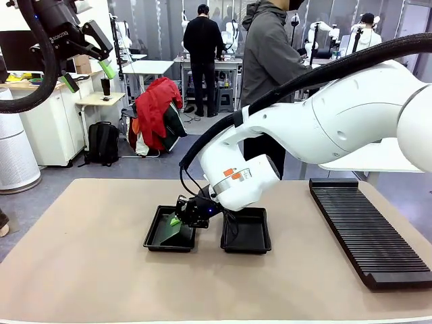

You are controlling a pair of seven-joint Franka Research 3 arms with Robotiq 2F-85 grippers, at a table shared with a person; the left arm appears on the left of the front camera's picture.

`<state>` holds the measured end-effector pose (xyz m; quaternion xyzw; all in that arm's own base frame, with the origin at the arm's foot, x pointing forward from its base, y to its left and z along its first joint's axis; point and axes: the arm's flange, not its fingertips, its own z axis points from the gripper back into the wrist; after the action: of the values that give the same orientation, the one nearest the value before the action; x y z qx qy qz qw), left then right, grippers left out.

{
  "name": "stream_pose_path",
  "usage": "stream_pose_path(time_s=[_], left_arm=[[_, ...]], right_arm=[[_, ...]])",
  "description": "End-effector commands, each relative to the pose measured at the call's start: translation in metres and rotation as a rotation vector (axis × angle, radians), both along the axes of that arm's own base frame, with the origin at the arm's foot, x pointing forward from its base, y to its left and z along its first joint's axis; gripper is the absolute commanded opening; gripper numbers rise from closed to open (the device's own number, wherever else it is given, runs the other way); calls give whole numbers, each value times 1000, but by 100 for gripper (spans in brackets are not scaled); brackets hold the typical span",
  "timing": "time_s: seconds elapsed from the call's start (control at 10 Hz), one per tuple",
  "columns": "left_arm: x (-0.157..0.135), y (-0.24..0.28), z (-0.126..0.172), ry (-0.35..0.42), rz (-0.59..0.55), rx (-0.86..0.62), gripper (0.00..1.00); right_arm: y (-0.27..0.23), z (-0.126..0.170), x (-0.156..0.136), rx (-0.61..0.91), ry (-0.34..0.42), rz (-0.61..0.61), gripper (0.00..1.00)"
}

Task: Inspect and transfer BCBs to ESD trays.
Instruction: Pick up the Blank PCB from the PCB Rack and place it in the left ESD tray.

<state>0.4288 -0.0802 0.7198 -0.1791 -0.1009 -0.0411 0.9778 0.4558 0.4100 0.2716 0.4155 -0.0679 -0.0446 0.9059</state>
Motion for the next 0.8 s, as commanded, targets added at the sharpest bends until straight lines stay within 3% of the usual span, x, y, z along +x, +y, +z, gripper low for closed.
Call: stream_pose_path(time_s=[0.0,0.7], left_arm=[[1,1,-1,-3,3,4,100],[1,1,-1,-3,3,4,100]], right_arm=[[11,12,1,-42,11,9,20],[48,62,8,-314,-1,38,88]])
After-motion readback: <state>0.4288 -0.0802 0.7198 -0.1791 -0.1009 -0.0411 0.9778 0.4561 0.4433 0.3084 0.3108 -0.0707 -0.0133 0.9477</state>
